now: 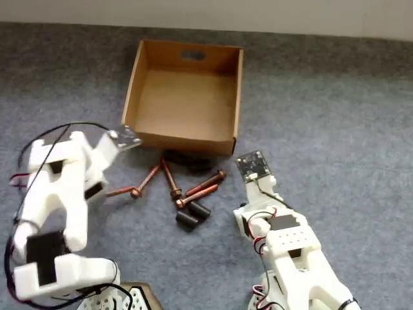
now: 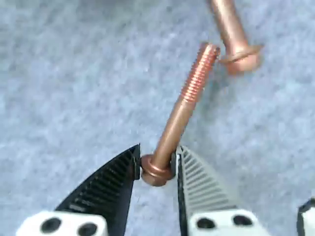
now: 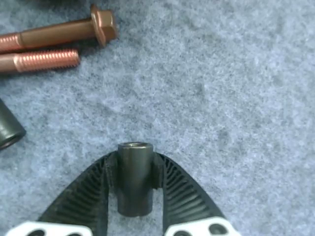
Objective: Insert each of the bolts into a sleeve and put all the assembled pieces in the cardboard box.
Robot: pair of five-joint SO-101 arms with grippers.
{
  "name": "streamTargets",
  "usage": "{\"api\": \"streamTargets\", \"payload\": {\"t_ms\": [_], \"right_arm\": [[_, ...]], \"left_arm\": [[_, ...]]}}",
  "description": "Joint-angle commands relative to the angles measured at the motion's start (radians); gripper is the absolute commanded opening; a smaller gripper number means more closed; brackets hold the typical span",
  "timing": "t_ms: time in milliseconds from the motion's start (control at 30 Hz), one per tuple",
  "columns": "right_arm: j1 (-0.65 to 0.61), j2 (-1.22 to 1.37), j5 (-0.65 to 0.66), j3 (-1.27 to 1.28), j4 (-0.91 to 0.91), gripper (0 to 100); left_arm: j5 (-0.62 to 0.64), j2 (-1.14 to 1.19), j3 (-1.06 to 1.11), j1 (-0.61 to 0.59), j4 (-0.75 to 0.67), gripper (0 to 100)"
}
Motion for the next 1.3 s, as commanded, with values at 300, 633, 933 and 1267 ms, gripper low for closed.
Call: {"api": "streamTargets", "payload": {"t_ms": [300, 633, 933, 1267], "right_arm": [[0.012, 0.002, -0.006, -0.004, 0.005, 0.7], [0.012, 0.002, -0.006, -0.004, 0.005, 0.7], [0.012, 0.004, -0.003, -0.004, 0.005, 0.7], [0.012, 0.004, -0.002, -0.004, 0.005, 0.7]], "left_arm": [[-0.103, -0.074, 0.015, -0.018, 0.031, 1], [0.089, 0.035, 0.048, -0.077, -0.342, 13], [0.304, 0.033, -0.041, -0.087, -0.339, 17], [1.154, 0.044, -0.245, -0.035, 0.064, 17]]}}
